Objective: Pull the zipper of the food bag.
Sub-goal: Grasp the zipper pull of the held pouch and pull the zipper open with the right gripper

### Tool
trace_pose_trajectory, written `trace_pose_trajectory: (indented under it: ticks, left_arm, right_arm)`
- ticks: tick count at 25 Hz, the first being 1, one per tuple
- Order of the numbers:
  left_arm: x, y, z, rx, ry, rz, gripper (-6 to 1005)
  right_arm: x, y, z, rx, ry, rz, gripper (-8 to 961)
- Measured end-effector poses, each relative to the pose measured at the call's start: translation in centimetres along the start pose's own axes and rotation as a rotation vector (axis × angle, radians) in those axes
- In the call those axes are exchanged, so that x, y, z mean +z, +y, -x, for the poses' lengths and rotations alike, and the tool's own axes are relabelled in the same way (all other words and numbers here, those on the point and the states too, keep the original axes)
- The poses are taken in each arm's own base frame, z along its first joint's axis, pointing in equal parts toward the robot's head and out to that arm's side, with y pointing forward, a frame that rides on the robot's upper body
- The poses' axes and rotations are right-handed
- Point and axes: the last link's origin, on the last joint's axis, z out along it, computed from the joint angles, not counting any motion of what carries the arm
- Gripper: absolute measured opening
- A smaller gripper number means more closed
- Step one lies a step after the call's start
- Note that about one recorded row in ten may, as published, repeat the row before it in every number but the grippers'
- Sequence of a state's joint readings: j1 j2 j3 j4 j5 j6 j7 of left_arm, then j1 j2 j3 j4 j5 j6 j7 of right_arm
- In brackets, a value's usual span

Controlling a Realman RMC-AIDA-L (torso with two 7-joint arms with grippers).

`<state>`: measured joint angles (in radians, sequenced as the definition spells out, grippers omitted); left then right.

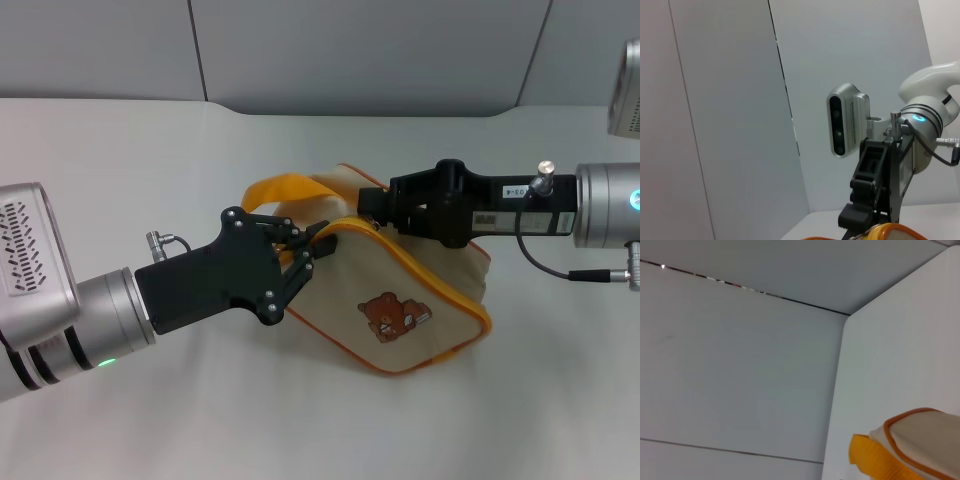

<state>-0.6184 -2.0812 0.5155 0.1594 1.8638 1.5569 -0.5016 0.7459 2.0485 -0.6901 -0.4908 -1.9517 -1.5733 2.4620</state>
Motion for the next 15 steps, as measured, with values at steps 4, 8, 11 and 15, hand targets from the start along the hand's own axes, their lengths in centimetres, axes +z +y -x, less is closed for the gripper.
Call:
trace_pose_trajectory:
  ticks: [4,8,11,15]
  left_arm:
    - [0.01,0.03,-0.03,0.000,0.002,0.001,61]
    - [0.01,0.06,-0.06,0.000,0.005,0.003,61]
    - [0.01,0.06,-0.06,0.000,0.005,0.003,61]
    - [0.01,0.05,-0.04,0.000,0.003,0.002,61]
  right_arm:
    - [0.17,-0.05,-0.05,-0.020,0.005,-0.005,236]
    - [0.26,-0.16,-0.19,-0.034,0.007,-0.003,114]
    - [0.29,-0.29,-0.27,-0.050,0.003,-0.004,70]
    - [0.16,-0.41,-0.32,-0.064,-0.004,-0.003,44]
